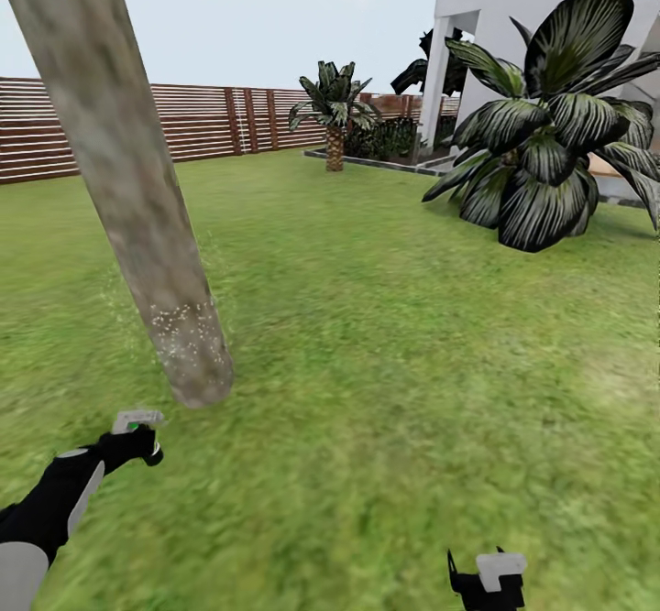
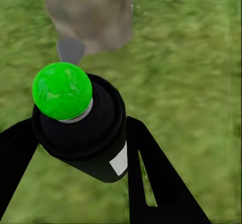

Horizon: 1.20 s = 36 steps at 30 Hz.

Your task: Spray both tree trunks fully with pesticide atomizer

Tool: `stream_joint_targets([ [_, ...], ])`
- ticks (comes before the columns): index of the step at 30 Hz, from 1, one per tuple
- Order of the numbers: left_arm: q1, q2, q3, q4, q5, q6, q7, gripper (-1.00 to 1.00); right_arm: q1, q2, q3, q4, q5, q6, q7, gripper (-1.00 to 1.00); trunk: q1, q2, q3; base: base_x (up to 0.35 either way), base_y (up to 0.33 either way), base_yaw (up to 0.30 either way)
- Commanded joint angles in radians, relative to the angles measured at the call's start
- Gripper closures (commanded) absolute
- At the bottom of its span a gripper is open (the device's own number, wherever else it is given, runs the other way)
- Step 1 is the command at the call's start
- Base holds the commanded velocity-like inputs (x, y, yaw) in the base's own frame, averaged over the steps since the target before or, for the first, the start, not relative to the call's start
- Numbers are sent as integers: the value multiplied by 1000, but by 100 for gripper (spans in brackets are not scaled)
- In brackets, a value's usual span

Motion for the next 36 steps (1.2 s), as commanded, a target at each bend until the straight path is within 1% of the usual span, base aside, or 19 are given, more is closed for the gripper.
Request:
stream_joint_targets([
  [1,0,2,-23,23,-23,-38,-49,100,0,4,0,-4,1,0,2,-100,0,0,0,-117,0,0],
  [4,2,7,-45,55,-59,-134,-126,100,0,6,29,-57,5,3,12,-100,0,0,0,-35,0,0],
  [6,19,11,-48,74,-153,-208,-264,100,-18,7,139,-125,5,32,114,-100,0,0,0,-4,0,0],
  [7,21,12,-48,76,-200,-223,-316,100,-39,7,167,-140,4,61,166,-100,0,0,0,-1,0,0],
  [8,21,12,-47,77,-247,-233,-364,100,-64,7,186,-155,4,96,232,-100,0,0,0,0,0,0],
  [9,21,12,-47,78,-300,-241,-420,100,-93,9,199,-170,4,135,342,-100,0,0,0,0,0,0],
  [11,19,12,-48,78,-362,-246,-504,100,-131,14,206,-194,4,165,533,-100,0,0,0,0,0,0],
  [13,17,12,-48,71,-391,-254,-595,100,-153,15,210,-214,7,172,687,-100,0,0,0,0,0,0],
  [14,17,11,-48,69,-394,-265,-609,100,-156,15,214,-219,7,173,711,-100,0,0,0,0,0,0],
  [15,17,11,-48,67,-400,-300,-632,100,-158,14,242,-225,8,174,743,-100,0,0,0,0,0,0],
  [17,18,9,-53,66,-419,-316,-643,100,-159,11,269,-228,8,174,755,-100,0,0,0,0,0,0],
  [19,18,1,-96,69,-472,-317,-667,100,-160,9,279,-229,8,174,757,-100,0,0,0,0,0,0],
  [21,17,-5,-119,70,-492,-314,-688,100,-160,12,292,-228,14,174,759,-100,0,0,0,0,0,0],
  [22,17,-6,-121,70,-493,-313,-691,100,-160,12,308,-228,26,174,760,-100,0,0,0,0,0,0],
  [25,15,-24,-148,65,-500,-314,-700,100,-160,15,397,-227,81,174,760,-100,0,0,0,0,0,0],
  [26,14,-30,-174,65,-504,-313,-701,100,-160,15,406,-226,87,174,760,100,0,0,0,0,0,0],
  [28,14,-42,-231,64,-511,-311,-700,100,-160,16,415,-227,91,174,760,100,0,0,0,0,0,0],
  [31,14,-58,-252,66,-516,-310,-700,100,-160,20,418,-228,94,174,766,100,0,0,0,0,0,0],
  [36,9,-101,-276,67,-608,-297,-695,100,-160,70,419,-286,182,176,824,100,0,0,0,0,0,0],
])
